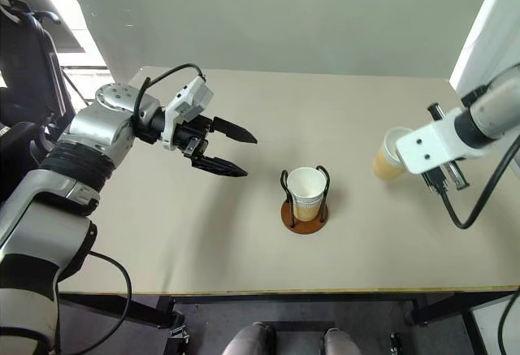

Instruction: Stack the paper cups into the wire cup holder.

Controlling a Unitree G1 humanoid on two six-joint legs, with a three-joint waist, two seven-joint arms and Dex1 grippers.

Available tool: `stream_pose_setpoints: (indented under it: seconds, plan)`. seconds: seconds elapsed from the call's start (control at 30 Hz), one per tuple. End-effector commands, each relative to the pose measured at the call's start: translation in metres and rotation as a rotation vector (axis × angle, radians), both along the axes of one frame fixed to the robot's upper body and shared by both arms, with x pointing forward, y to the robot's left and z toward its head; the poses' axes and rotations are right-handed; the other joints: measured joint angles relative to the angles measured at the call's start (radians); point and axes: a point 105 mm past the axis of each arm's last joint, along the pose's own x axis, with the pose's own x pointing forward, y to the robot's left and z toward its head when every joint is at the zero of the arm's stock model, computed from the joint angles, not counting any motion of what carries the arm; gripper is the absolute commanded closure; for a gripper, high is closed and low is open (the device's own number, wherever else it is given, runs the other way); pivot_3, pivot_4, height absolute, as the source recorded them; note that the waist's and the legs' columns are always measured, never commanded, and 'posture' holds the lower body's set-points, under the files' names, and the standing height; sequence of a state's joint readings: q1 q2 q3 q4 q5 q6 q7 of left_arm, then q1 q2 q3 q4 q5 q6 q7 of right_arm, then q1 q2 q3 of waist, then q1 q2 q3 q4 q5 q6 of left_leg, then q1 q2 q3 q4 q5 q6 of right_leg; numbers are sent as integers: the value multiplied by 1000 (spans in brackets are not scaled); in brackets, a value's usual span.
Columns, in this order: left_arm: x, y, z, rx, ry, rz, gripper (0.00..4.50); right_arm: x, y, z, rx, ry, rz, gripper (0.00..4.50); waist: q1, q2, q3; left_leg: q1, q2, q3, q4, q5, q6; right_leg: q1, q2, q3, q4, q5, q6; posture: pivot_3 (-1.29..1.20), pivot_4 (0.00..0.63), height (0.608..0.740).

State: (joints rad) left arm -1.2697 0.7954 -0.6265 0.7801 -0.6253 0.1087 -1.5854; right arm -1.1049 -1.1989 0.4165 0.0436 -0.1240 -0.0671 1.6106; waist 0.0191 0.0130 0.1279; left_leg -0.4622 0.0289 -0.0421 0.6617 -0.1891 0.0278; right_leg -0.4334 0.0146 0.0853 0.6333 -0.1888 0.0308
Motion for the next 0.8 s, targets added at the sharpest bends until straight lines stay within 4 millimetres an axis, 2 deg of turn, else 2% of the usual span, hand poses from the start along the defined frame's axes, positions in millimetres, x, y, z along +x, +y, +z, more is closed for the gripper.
stream_pose_setpoints:
  seconds: [0.03, 0.2, 0.8]
  plan:
    - [-5, -2, 1, 15, -31, -54, 0, 1, 11, 20, -8, -56, 23, 4448, -1, 0, 0, 0, 0, 0, 0, 0, 0, -1, 0, 0, 1, 0, 0, 0, 150, 740]
    - [-4, -3, -7, 50, -30, -64, 0, -1, 34, 31, 6, -69, 77, 4448, -1, 0, 0, 0, 0, 0, -1, 0, 0, -2, 0, -1, 3, -2, -3, 0, 150, 740]
    - [2, -11, -21, 94, -50, -92, 0, -13, 95, 35, 68, -43, 202, 4448, -2, 0, 0, -1, 0, 0, -2, 0, -1, -8, 0, -1, 11, -5, -7, 0, 150, 740]
